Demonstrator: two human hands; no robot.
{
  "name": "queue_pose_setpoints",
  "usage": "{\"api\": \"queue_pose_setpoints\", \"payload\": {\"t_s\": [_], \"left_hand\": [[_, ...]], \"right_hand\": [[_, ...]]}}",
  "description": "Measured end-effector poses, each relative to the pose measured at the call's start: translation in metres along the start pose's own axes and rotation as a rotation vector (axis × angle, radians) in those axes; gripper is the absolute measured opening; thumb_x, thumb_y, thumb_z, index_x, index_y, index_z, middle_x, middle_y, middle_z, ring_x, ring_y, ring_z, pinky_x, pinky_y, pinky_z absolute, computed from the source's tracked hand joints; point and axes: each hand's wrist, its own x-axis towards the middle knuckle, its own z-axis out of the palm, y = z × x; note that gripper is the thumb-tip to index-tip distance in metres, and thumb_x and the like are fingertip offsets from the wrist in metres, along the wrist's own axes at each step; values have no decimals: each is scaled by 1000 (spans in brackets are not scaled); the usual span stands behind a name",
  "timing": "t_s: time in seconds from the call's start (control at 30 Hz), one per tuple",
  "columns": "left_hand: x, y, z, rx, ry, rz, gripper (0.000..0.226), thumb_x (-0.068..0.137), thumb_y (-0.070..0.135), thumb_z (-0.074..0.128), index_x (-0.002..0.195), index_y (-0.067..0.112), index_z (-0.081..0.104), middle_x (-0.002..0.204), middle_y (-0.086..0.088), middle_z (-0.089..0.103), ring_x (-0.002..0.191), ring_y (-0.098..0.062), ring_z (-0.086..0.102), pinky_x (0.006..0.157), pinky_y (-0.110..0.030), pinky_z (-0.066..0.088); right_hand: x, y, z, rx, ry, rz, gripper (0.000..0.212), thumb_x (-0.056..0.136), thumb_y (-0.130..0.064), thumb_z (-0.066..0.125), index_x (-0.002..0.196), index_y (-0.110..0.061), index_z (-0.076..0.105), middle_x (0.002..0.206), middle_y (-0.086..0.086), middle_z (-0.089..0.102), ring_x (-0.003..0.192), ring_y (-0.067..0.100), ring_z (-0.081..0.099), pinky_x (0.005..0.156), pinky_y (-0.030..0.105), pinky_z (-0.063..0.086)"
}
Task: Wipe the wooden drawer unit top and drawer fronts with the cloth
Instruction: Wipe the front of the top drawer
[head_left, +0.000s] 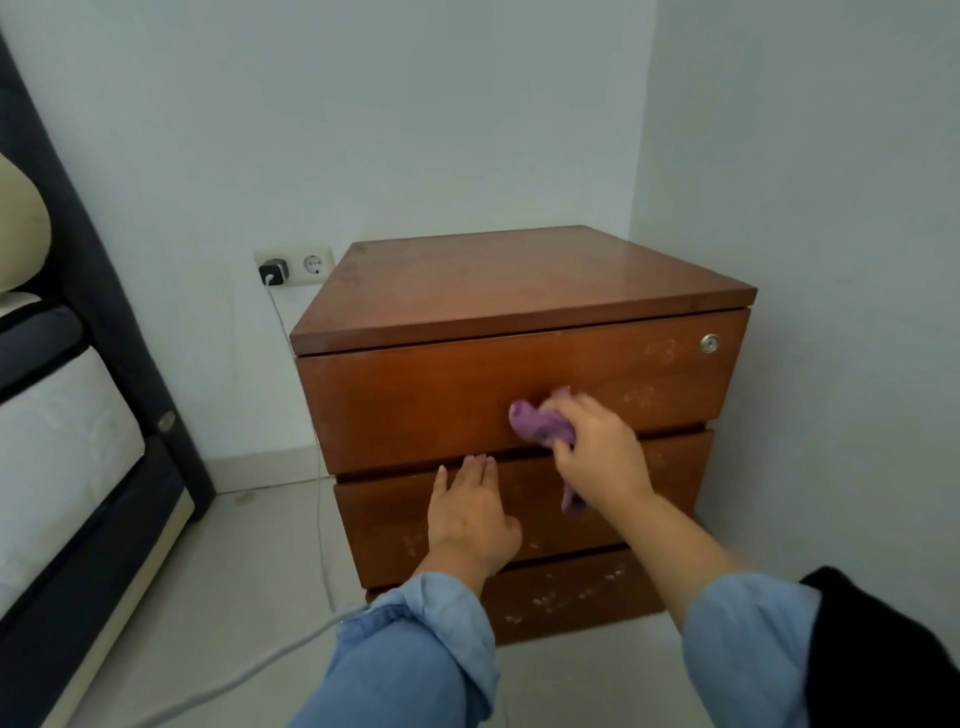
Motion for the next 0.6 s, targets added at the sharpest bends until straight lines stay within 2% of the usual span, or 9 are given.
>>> {"api": "queue_pose_setpoints", "payload": {"t_s": [0.07,0.13,0.3,0.4,0.53,0.6], "left_hand": [[5,12,2,6,-17,42,74,92,35,44,153,12,10,161,-3,11,149,-16,5,121,-39,0],[10,22,5,6,-39,58,74,92,36,43,153,12,9,162,-3,9,149,-16,4,121,-38,1],[14,21,14,-23,18,55,76,87,37,47,153,15,15,161,1,13,148,-13,8,121,-37,3],[15,20,16,-29,39,55,78,84,37,49,153,16,17,161,1,15,148,-12,8,121,-38,3],[16,20,14,-20,-18,49,81,84,40,49,153,16,15,161,2,11,148,-13,5,121,-40,2],[16,22,12,0,-44,38,81,85,41,49,153,16,14,162,1,10,149,-14,5,121,-41,1]], "right_hand": [[22,-8,-22,48,196,-129,27,86,-14,57,111,-22,61,100,-1,59,83,13,59,72,26,52],[44,-10,-33,30,300,-166,27,86,-13,57,112,-20,61,101,0,60,82,10,55,71,21,47],[41,15,1,82,343,-114,30,79,-3,60,105,-16,67,98,2,64,85,17,60,77,28,51],[14,34,30,86,271,-26,32,76,0,61,103,-16,68,97,2,65,86,20,62,76,27,50],[-7,51,41,35,2,127,29,82,-4,59,105,-21,67,104,1,64,93,23,63,75,31,50],[-3,50,26,50,-118,134,28,84,-8,57,105,-24,65,105,0,62,94,23,62,78,36,53]]}}
